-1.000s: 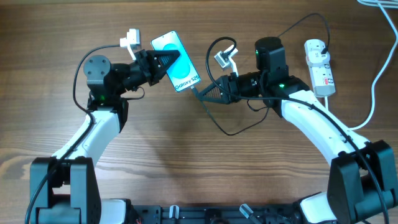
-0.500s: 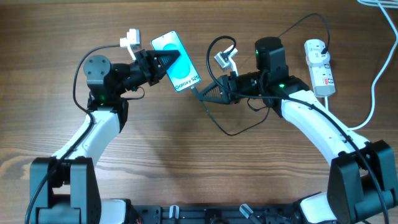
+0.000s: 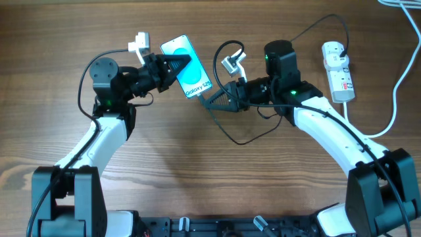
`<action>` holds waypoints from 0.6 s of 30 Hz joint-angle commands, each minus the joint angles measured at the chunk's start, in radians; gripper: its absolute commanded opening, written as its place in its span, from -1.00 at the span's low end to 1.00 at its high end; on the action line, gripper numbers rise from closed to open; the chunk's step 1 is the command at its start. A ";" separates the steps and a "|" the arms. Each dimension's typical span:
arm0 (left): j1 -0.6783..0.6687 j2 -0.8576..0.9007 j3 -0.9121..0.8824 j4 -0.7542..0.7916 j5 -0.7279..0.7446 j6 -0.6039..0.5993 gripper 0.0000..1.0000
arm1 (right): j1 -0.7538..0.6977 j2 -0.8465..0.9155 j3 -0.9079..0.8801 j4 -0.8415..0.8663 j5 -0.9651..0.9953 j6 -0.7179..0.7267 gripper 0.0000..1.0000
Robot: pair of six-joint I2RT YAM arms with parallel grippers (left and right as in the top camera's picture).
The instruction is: Plug charger to phone and switch on socket
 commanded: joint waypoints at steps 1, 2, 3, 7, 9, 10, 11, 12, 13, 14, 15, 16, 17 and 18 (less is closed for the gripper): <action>0.002 -0.006 0.011 0.014 -0.005 0.001 -0.92 | 0.003 -0.013 0.001 0.004 0.014 0.011 -0.91; 0.007 -0.006 0.011 0.014 -0.005 0.001 -0.92 | 0.003 -0.013 0.001 0.003 0.014 0.012 -0.91; 0.013 -0.006 0.011 0.014 -0.005 0.001 -0.92 | 0.003 -0.013 0.001 0.003 0.014 0.014 -0.91; 0.028 -0.006 0.011 0.014 -0.001 0.001 -0.92 | 0.002 -0.013 0.001 0.002 0.017 0.014 -0.91; 0.029 -0.006 0.011 0.014 -0.001 0.000 -0.92 | 0.002 -0.013 0.001 0.001 0.018 0.016 -0.91; 0.029 -0.006 0.011 0.014 -0.001 0.000 -0.92 | 0.002 -0.013 0.001 0.001 0.018 0.015 -0.91; 0.029 -0.006 0.011 0.014 -0.001 0.000 -0.92 | 0.002 -0.013 0.001 0.001 0.018 0.016 -0.91; 0.029 -0.006 0.011 0.014 -0.001 -0.007 -0.92 | 0.002 -0.013 0.001 0.001 0.018 0.018 -0.91; 0.029 -0.006 0.011 0.014 -0.001 -0.015 -0.92 | 0.002 -0.013 0.001 0.001 0.023 0.018 -0.91; 0.029 -0.006 0.011 0.014 -0.001 -0.027 -0.92 | 0.002 -0.013 0.001 0.001 0.029 0.020 -0.91; 0.029 -0.006 0.011 0.014 -0.001 -0.029 -0.92 | 0.002 -0.013 0.001 0.001 0.035 0.027 -0.91; 0.029 -0.006 0.011 0.014 -0.001 -0.029 -0.92 | 0.002 -0.013 0.001 0.002 0.037 0.028 -0.91; 0.029 -0.006 0.011 0.014 0.002 -0.029 -0.92 | 0.002 -0.013 0.001 0.001 0.038 0.028 -0.91; 0.029 -0.006 0.011 0.014 0.006 -0.029 -0.92 | 0.002 -0.013 0.001 0.001 0.038 0.028 -0.91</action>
